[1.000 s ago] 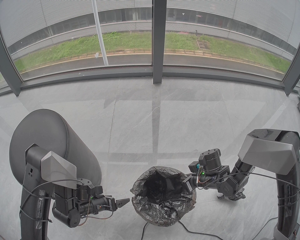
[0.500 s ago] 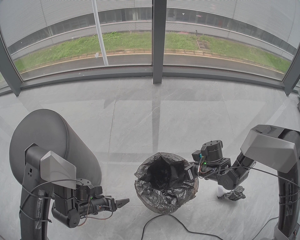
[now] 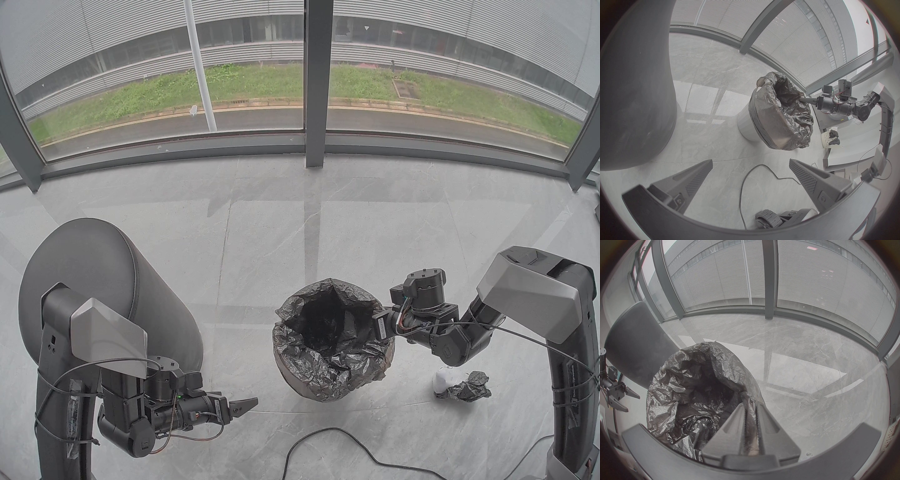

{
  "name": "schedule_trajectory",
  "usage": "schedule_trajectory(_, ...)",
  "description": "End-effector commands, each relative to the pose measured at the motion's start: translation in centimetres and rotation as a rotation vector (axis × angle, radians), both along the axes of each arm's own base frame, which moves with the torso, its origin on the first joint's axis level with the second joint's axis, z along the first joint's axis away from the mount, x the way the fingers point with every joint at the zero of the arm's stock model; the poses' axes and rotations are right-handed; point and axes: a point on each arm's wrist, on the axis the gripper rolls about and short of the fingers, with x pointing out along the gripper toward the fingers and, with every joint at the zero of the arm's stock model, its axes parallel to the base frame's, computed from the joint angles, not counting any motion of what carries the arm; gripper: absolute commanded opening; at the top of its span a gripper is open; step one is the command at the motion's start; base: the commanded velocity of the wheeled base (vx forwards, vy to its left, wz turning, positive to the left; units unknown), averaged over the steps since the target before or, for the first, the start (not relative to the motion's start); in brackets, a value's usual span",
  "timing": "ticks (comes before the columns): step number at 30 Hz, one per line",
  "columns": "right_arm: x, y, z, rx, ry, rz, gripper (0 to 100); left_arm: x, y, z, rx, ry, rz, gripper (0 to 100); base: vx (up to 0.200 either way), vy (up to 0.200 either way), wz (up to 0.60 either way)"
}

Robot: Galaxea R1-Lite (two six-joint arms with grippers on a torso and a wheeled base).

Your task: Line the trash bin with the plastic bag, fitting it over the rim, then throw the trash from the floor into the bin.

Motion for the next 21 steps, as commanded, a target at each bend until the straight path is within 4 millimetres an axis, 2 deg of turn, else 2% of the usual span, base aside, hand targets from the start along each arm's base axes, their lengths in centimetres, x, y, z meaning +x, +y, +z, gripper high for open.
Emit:
schedule_trajectory(1, -0.2, -0.2, -0.7, -0.009, 0.023, -0.002, 0, 0.0, 0.0, 0.5, -0.004, -0.013, 0.0, 100, 0.0, 0.0, 0.0)
schedule_trajectory(4, -0.3, -0.3, -0.8, -0.01, 0.029, 0.001, 0, 0.0, 0.0, 0.5, -0.004, -0.013, 0.0, 100, 0.0, 0.0, 0.0)
schedule_trajectory(5, -0.3, -0.3, -0.8, -0.009, 0.029, 0.002, 100, 0.0, 0.0, 0.6, -0.005, -0.014, 0.0, 100, 0.0, 0.0, 0.0)
schedule_trajectory(15, -0.9, -0.5, -0.7, -0.015, 0.035, -0.002, 100, 0.0, 0.0, 0.6, -0.006, -0.017, 0.0, 100, 0.0, 0.0, 0.0)
schedule_trajectory(21, -1.4, -0.6, 1.4, -0.003, -0.003, 0.0, 100, 0.1, 0.0, 0.9, -0.01, -0.03, 0.0, 100, 0.0, 0.0, 0.0)
